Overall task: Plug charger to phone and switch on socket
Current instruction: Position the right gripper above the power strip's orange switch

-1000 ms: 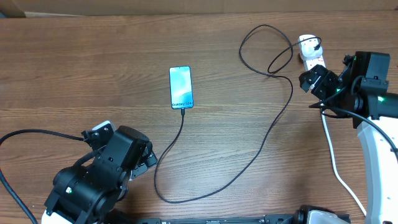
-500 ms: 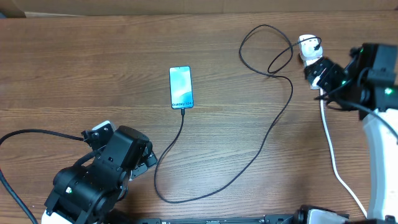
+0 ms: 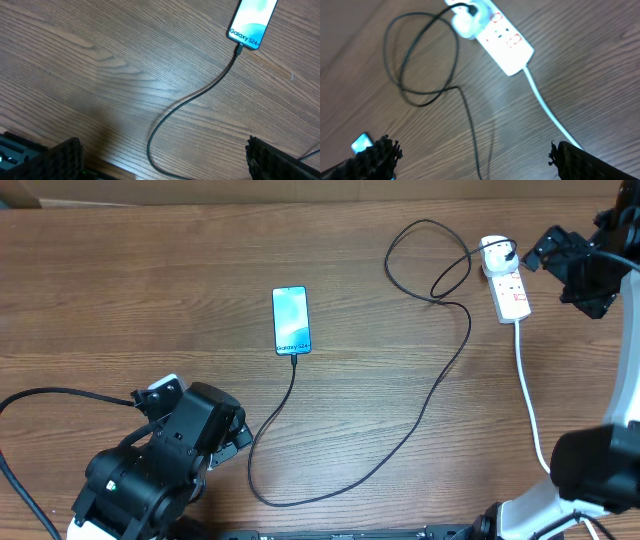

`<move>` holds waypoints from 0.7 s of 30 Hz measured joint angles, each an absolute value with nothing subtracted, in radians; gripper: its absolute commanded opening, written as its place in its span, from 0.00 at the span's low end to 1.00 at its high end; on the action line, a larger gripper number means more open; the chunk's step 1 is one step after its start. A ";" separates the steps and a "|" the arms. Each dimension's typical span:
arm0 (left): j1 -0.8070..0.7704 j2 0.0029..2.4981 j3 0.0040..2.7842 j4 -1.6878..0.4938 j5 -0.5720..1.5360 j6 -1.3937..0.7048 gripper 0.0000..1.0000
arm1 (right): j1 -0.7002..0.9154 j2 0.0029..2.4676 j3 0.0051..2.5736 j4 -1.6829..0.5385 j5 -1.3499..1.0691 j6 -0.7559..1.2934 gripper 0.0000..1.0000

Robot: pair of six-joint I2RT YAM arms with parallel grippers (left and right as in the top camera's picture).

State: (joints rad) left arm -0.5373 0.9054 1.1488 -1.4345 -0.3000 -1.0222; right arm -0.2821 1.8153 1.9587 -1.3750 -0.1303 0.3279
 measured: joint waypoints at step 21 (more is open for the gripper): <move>-0.537 0.905 1.149 -1.435 -0.300 -1.023 1.00 | -0.327 1.884 1.941 -0.958 -0.040 0.321 1.00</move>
State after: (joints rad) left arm -0.5373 0.9054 1.1488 -1.4345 -0.3000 -1.0225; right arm -0.3267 1.8839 1.9408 -0.9585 -0.0402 0.3206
